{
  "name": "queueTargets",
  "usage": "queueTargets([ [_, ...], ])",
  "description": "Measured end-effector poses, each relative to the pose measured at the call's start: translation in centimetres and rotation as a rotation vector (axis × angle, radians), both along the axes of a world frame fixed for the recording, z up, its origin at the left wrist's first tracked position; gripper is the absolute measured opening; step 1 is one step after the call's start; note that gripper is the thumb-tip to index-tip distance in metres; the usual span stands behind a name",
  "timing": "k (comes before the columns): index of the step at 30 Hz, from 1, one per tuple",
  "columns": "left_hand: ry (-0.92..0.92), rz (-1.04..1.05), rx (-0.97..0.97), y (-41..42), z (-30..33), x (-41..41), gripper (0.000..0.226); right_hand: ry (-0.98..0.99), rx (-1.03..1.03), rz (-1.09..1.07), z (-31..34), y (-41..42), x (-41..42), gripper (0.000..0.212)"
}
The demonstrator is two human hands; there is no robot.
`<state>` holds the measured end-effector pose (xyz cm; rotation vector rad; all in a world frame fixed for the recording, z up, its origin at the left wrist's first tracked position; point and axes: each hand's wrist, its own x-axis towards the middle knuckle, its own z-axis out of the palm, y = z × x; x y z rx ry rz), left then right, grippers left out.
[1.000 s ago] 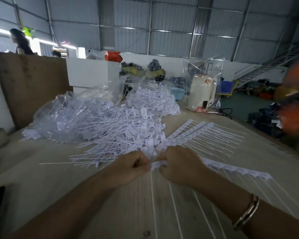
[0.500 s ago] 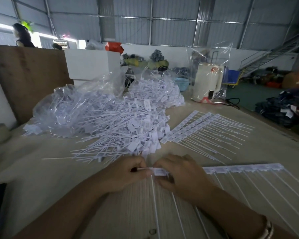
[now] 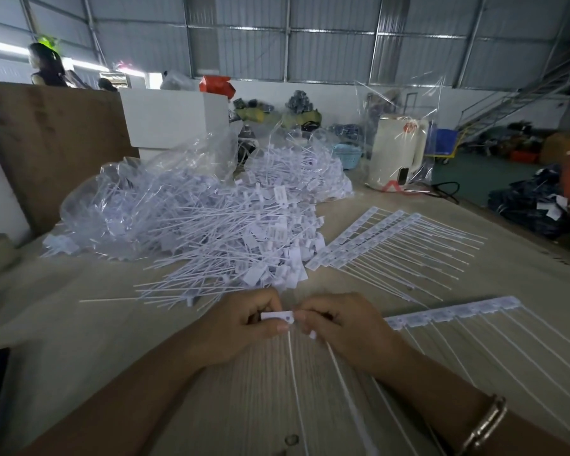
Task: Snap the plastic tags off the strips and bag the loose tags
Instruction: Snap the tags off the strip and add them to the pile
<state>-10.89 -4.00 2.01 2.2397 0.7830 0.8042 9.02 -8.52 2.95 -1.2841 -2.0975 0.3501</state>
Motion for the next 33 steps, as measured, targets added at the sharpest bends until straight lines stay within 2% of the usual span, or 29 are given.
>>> queueTargets([
  [4, -0.024, 0.012, -0.042, -0.2, 0.2, 0.3, 0.017, 0.149, -0.047, 0.021, 0.3, -0.3, 0.0, 0.023],
  [7, -0.113, -0.05, -0.144, -0.4, 0.7, 0.4, 0.019, 0.334, -0.103, 0.066, 0.9, -0.7, -0.3, 0.026],
  [12, -0.339, -0.265, -0.467, -0.5, 0.9, 0.3, 0.018, 0.536, -0.19, 0.173, 1.5, -1.6, -0.9, 0.031],
  [14, -0.506, -0.33, -0.653, -0.4, 0.8, -0.3, 0.03, 0.749, -0.219, 0.107, 1.9, -1.5, -0.2, 0.025],
  [15, -0.519, -0.334, -0.678, -0.4, 0.8, -0.8, 0.034, 0.82, -0.225, 0.06, 1.9, -1.4, 0.5, 0.022],
  [16, -0.444, -0.282, -0.603, -0.6, 0.7, -1.0, 0.031, 0.812, -0.218, 0.034, 1.8, -1.3, 1.0, 0.02],
  [18, -0.15, -0.102, -0.263, -0.8, 0.5, -0.7, 0.022, 0.561, -0.136, 0.016, 1.3, -1.3, 1.3, 0.014],
  [20, 0.064, 0.082, 0.059, -0.6, 0.1, 0.3, 0.019, 0.33, -0.019, 0.004, 0.6, -1.0, 0.5, 0.009],
  [22, 0.159, 0.206, 0.31, -0.6, -0.2, 1.1, 0.016, 0.18, 0.048, -0.001, 0.1, -0.7, -0.3, 0.024],
  [23, 0.165, 0.265, 0.391, -0.6, -0.2, 1.1, 0.024, 0.101, 0.08, -0.012, 0.0, -0.5, -0.5, 0.029],
  [25, 0.048, 0.332, 0.433, -0.5, 0.2, 0.9, 0.04, -0.006, 0.119, -0.026, 0.0, -0.4, -0.5, 0.033],
  [27, -0.053, 0.265, 0.323, -0.8, 0.7, 1.0, 0.05, -0.048, 0.161, -0.001, 0.0, -0.4, -0.7, 0.036],
  [28, -0.045, 0.204, 0.265, -1.1, 0.7, 1.4, 0.051, -0.057, 0.184, 0.026, 0.0, -0.5, -0.9, 0.036],
  [30, 0.007, 0.139, 0.178, -1.6, 0.4, 2.5, 0.047, -0.064, 0.198, 0.066, 0.1, -0.4, -1.3, 0.036],
  [33, -0.061, 0.24, 0.133, -1.3, 0.0, 3.0, 0.021, 0.029, 0.067, 0.078, 0.6, -0.2, -0.3, 0.036],
])
